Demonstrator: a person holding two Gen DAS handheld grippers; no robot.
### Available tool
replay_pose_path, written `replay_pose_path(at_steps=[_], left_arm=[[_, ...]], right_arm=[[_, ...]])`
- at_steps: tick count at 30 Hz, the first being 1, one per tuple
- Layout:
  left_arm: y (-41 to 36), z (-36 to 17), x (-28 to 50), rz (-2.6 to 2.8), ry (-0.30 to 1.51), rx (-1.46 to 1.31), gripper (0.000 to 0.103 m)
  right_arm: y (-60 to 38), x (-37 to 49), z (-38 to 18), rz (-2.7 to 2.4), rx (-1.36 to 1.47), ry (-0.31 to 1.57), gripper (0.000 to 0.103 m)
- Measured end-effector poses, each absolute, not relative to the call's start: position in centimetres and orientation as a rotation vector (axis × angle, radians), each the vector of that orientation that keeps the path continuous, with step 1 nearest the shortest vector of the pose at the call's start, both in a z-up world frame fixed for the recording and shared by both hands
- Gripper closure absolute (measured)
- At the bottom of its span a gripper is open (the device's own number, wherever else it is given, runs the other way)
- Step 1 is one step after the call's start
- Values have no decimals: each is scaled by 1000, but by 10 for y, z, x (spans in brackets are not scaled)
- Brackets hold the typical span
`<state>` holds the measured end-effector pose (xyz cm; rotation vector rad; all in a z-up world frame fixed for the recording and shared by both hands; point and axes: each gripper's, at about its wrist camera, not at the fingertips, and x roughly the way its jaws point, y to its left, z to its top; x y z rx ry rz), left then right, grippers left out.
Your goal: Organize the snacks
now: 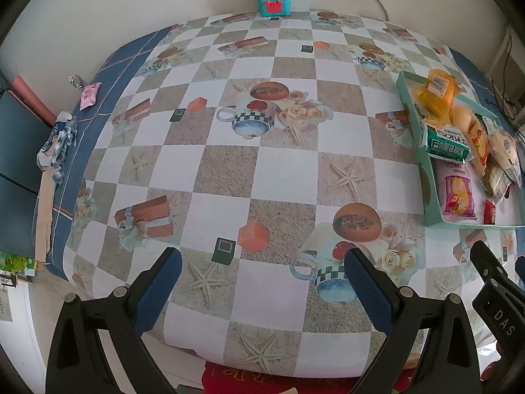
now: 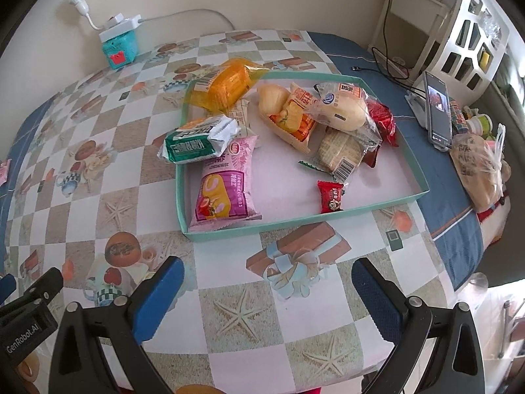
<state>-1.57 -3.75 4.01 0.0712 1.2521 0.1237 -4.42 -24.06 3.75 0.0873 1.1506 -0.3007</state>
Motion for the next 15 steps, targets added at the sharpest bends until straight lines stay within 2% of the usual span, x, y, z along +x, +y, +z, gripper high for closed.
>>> replay_pose_path(at_steps=[15], left_arm=[[-37, 35, -11, 126, 1256, 90, 4]], right_arm=[[-238, -36, 30, -295, 75, 1169, 0]])
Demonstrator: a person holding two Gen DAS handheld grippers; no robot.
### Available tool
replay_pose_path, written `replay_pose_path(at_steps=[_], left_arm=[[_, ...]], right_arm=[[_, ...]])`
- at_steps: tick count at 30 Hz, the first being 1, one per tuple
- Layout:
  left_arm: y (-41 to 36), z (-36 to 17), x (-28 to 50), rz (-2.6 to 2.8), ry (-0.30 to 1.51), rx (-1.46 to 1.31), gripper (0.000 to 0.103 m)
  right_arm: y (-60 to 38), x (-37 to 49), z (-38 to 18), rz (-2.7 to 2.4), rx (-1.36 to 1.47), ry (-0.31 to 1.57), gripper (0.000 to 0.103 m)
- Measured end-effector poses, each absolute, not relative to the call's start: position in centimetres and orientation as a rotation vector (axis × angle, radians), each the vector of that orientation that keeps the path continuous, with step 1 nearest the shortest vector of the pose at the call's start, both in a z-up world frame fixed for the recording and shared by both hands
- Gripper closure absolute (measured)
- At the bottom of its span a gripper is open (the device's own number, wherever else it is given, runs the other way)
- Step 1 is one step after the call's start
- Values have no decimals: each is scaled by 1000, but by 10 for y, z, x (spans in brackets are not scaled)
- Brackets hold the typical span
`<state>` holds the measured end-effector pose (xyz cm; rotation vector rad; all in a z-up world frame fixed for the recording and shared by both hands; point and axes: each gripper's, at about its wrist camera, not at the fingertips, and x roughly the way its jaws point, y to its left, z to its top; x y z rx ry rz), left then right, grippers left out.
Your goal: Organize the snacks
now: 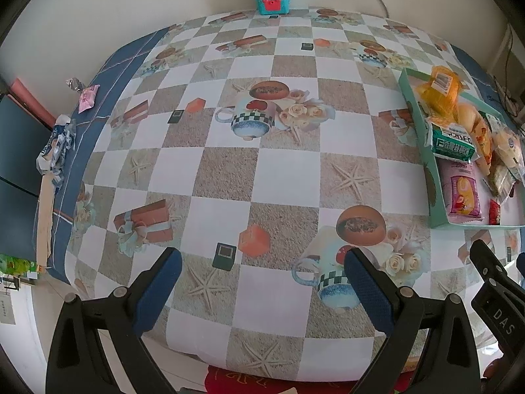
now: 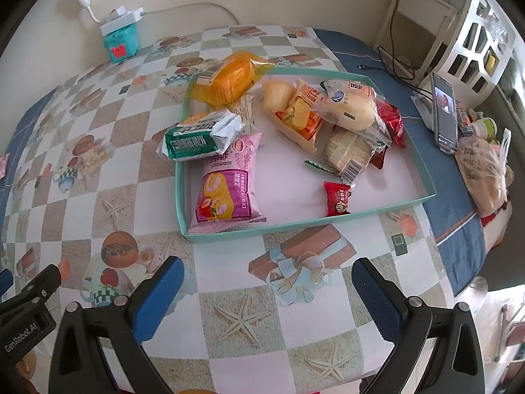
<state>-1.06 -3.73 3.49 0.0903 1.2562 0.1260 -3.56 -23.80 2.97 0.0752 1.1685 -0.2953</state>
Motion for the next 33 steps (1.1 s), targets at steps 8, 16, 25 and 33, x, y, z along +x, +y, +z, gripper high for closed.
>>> replay_pose_path(at_steps=[8, 16, 25, 33], left_arm=[[-36, 34, -9, 127, 1259, 90, 4], [-34, 33, -9, 127, 1261, 89, 4], [-32, 32, -8, 131, 1264, 85, 4], [-31, 32, -7, 129, 1264, 86, 4]], right_arm=[[-240, -34, 28, -297, 76, 1172, 0], [-239, -34, 28, -297, 77, 1172, 0], [-238, -33, 26, -296, 71, 1173, 0], [-238, -33, 25, -295, 68, 1174, 0]])
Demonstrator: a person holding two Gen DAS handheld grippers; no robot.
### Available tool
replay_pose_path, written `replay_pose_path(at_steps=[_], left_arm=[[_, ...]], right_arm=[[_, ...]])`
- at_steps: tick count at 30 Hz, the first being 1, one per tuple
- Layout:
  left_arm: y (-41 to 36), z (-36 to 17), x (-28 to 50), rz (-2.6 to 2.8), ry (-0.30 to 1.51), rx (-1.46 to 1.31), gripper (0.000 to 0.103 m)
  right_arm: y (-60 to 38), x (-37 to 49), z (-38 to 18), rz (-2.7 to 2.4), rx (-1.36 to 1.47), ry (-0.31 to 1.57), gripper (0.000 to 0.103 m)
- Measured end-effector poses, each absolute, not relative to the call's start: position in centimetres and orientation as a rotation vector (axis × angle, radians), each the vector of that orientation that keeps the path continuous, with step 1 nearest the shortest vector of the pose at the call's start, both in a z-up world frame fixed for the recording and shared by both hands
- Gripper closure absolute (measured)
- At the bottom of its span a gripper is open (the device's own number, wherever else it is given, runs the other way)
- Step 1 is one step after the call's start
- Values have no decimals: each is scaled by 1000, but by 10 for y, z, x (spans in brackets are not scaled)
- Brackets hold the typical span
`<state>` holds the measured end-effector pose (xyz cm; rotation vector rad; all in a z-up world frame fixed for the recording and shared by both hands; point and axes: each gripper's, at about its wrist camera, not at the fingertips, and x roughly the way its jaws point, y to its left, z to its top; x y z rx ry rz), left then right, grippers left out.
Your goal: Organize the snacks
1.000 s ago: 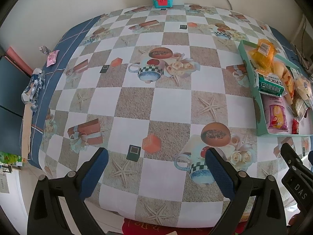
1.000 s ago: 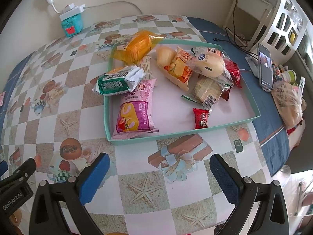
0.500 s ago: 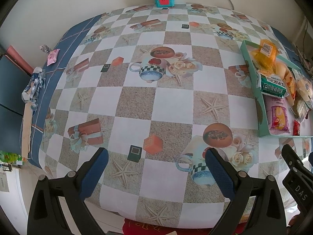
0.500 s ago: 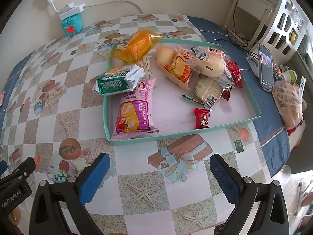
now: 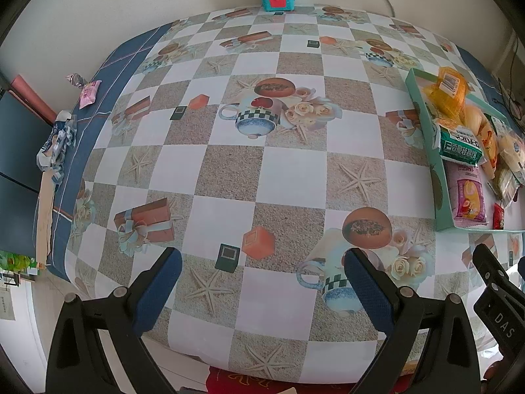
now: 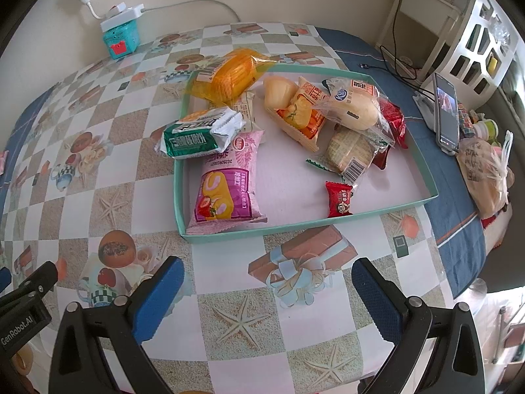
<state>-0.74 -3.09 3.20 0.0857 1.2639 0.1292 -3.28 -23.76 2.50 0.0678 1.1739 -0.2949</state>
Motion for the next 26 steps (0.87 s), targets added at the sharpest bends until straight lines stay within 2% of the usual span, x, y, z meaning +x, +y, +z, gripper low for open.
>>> replay_pose_path(at_steps=[20, 26], left_arm=[[-31, 30, -6, 131, 1270, 68, 4], [-29, 41, -7, 133, 1215, 52, 4]], right_arm=[[-237, -32, 25, -293, 62, 1177, 0], [-237, -31, 25, -294, 62, 1177, 0]])
